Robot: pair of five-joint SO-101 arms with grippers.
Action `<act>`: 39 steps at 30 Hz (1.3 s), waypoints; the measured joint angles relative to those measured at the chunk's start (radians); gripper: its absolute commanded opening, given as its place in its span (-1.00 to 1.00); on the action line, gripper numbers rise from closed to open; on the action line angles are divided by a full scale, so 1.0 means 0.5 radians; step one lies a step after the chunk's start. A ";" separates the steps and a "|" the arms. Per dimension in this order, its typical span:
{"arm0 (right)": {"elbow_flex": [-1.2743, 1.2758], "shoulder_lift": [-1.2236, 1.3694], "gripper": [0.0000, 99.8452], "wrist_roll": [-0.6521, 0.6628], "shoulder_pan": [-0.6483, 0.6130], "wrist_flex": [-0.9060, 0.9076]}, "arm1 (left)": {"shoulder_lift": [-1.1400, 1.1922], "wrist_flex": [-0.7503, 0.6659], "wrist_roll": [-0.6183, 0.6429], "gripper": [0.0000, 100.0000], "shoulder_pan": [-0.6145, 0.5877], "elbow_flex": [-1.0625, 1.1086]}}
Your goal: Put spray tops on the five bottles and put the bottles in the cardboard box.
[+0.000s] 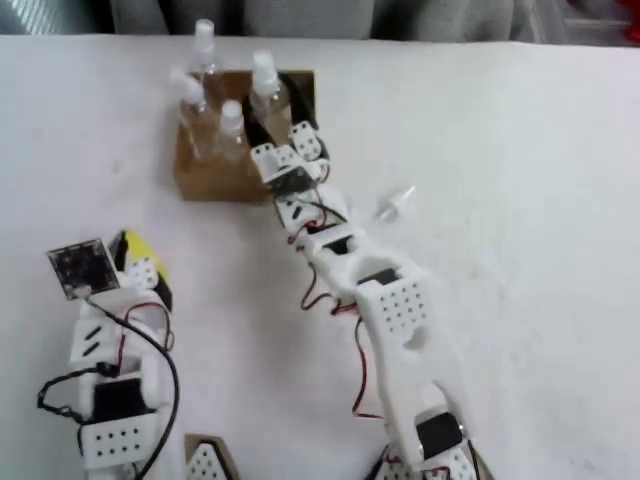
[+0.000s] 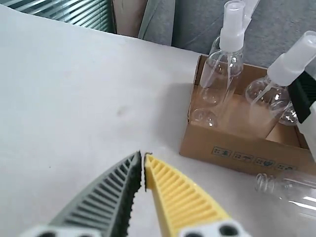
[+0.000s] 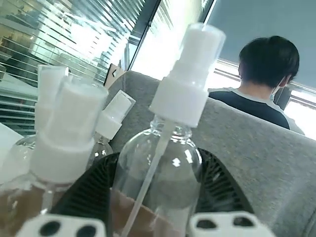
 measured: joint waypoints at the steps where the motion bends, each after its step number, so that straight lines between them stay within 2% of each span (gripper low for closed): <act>1: 0.000 0.003 -0.97 0.000 0.000 0.000 | 0.000 0.000 0.000 -0.94 0.000 0.000; 7: 0.095 -0.018 -0.97 0.000 0.000 -0.018 | 0.000 0.000 0.000 -0.94 0.000 0.000; 13: 0.592 -0.353 -0.97 -0.003 0.000 -0.104 | 0.000 0.000 0.000 -0.94 0.000 0.000; 15: 0.733 -0.500 -0.97 -0.089 0.031 -0.110 | 0.000 0.000 0.000 -0.94 0.000 0.000; 19: 0.804 -0.715 -0.97 -0.454 0.187 0.009 | 0.000 0.000 0.000 -0.94 0.000 0.000; 26: 0.479 -0.795 -0.97 -1.010 0.350 0.694 | 0.000 0.000 0.000 -0.94 0.000 0.000; 30: 0.221 -0.724 -0.97 -1.062 0.377 0.921 | 0.000 0.000 0.000 -0.94 0.000 0.000; 39: -0.341 -0.276 -0.97 -1.065 0.371 0.948 | 0.000 0.000 0.000 -0.94 0.000 0.000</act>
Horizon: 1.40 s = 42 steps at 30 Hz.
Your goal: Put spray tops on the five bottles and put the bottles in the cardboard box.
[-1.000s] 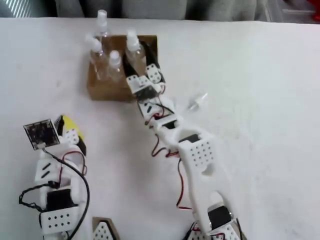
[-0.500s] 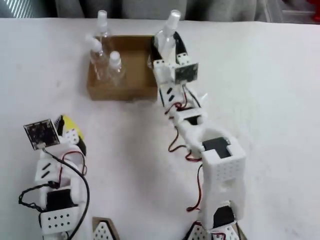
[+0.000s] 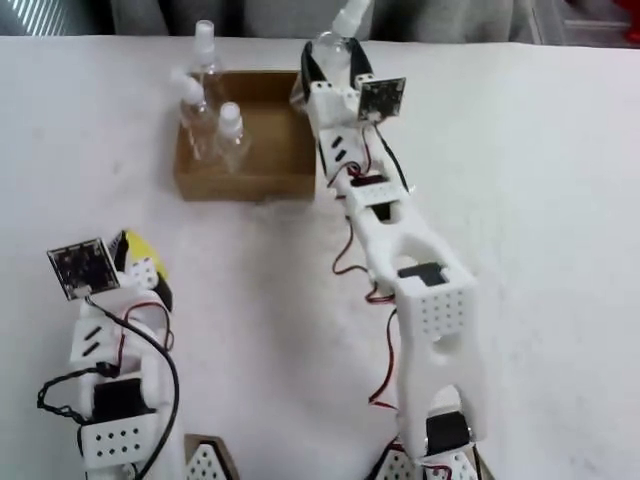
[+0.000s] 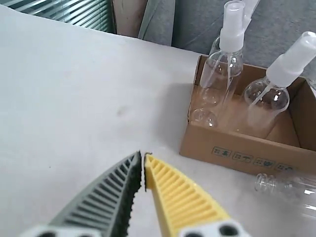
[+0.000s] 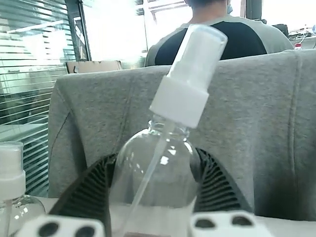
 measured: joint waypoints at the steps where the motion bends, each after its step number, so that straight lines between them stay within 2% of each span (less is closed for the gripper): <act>1: -0.058 0.046 -0.97 0.000 0.000 0.006 | 0.000 0.000 0.000 -0.94 0.000 0.000; 10: -0.779 0.466 -0.97 0.000 0.003 0.427 | 0.000 0.000 0.000 -0.94 0.000 0.000; 19: -1.316 0.776 -0.97 0.000 0.003 0.617 | 0.000 0.000 0.000 -0.94 0.000 0.000; 24: -1.396 0.795 -0.97 0.000 0.003 0.730 | 0.000 0.000 0.000 -0.94 0.000 0.000; 42: -1.430 0.798 -0.97 -0.015 -0.003 0.736 | 0.000 0.000 0.000 -0.94 0.000 0.000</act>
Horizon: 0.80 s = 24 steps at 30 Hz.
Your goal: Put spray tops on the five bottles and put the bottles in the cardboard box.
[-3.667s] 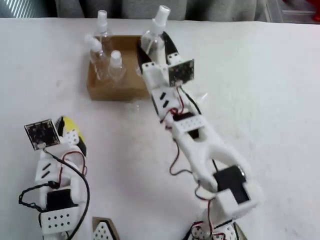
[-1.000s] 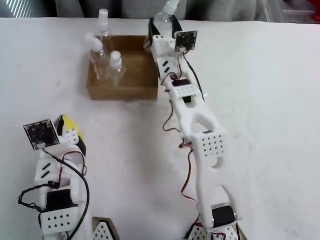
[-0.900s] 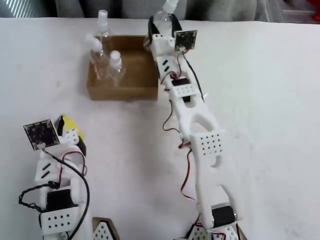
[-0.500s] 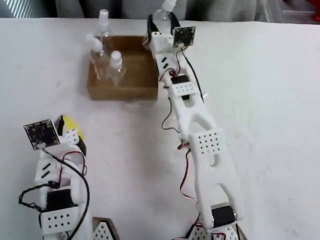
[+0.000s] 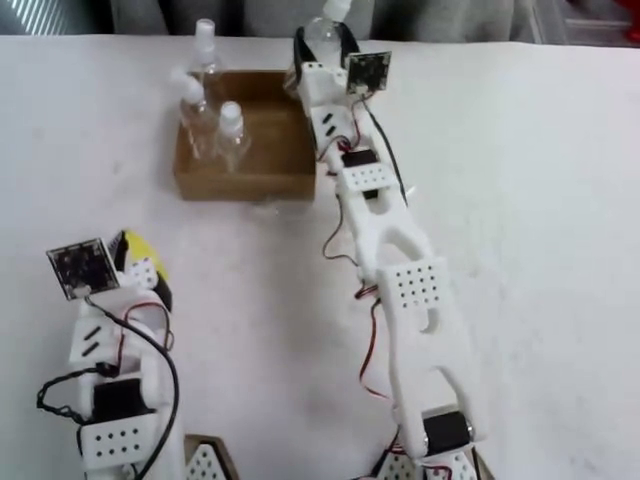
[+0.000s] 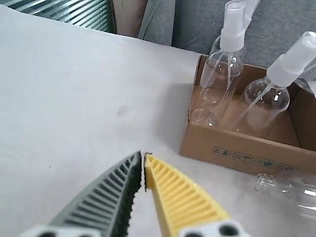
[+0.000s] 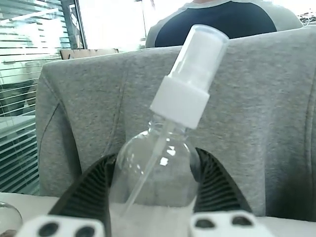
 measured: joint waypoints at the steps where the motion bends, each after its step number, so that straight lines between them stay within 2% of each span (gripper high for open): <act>1: 0.000 0.000 -0.97 0.000 0.000 0.000 | 0.000 0.000 0.000 -0.94 0.000 0.000; 10: 0.000 0.000 -0.97 -0.025 -0.003 0.098 | 0.000 0.000 0.000 -0.94 0.000 0.000; 16: 0.000 -0.181 -0.97 -0.331 0.012 0.678 | 0.000 0.000 0.000 -0.94 0.000 0.000; 20: 0.000 -0.368 -0.97 -0.399 0.040 1.181 | 0.000 0.000 0.000 -0.94 0.000 0.000; 24: 0.000 -0.396 -0.97 -0.402 0.028 1.252 | 0.000 0.000 0.000 -0.94 0.000 0.000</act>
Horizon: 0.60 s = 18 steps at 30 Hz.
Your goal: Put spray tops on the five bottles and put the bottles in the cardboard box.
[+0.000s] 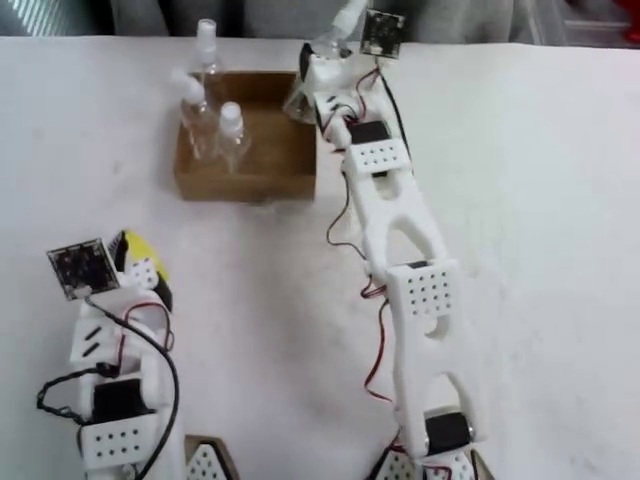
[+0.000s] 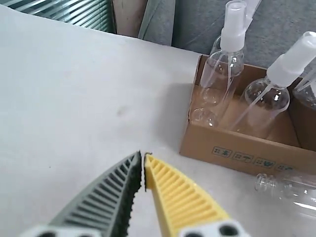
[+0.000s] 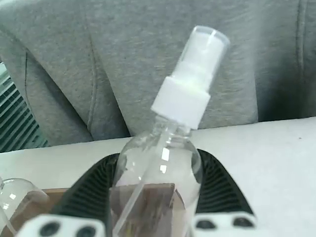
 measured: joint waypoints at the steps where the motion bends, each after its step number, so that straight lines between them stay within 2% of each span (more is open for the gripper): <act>1: 0.000 0.000 -0.97 0.000 0.003 -0.009 | 0.000 0.000 0.000 -0.94 0.000 0.000; 5: 0.000 0.006 -0.97 0.009 0.006 -0.114 | 0.000 0.000 0.000 -0.94 0.000 0.000; 10: 0.000 0.034 -0.97 0.206 -0.009 -0.203 | 0.000 0.000 0.000 -0.94 0.000 0.000; 18: 0.000 -0.089 -0.97 0.206 -0.040 0.313 | 0.000 0.000 0.000 -0.94 0.000 0.000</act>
